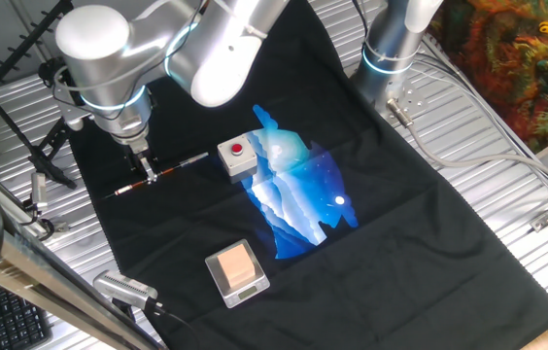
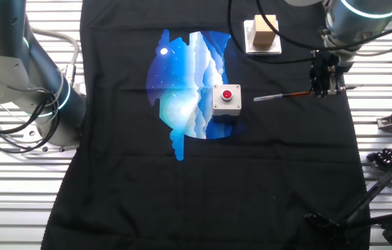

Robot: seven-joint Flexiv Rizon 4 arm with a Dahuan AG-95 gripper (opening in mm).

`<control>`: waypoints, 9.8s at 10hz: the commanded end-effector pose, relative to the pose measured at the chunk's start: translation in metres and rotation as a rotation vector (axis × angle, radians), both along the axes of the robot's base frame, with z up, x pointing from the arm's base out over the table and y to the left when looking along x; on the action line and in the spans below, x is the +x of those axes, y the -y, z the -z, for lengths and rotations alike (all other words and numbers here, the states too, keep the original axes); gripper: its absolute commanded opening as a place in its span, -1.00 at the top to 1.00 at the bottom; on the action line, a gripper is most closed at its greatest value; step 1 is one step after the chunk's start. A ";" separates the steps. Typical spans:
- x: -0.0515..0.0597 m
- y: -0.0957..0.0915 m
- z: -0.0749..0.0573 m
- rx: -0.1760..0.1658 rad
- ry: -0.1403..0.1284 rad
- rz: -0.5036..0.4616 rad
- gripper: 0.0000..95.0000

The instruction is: Place the brush on the pen rack

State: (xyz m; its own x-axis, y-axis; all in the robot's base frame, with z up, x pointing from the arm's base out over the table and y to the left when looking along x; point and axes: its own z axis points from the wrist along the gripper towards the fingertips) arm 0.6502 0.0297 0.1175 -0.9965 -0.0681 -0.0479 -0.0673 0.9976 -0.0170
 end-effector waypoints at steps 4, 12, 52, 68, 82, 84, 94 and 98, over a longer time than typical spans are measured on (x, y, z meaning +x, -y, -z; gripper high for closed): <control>0.000 0.000 0.000 -0.059 0.036 0.129 1.00; 0.000 0.000 0.000 -0.110 0.038 0.104 1.00; -0.106 0.139 -0.144 -0.068 -0.022 0.273 1.00; -0.073 0.183 -0.204 -0.028 -0.036 0.215 1.00; -0.050 0.215 -0.214 -0.030 -0.034 0.185 1.00; -0.046 0.216 -0.215 -0.030 -0.033 0.184 1.00; -0.043 0.222 -0.220 -0.025 -0.035 0.176 1.00; -0.041 0.223 -0.221 -0.025 -0.033 0.176 1.00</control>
State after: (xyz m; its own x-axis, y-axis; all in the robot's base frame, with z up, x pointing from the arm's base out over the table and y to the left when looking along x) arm 0.6083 -0.1933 0.3383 -0.9940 0.1082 -0.0163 0.1089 0.9931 -0.0430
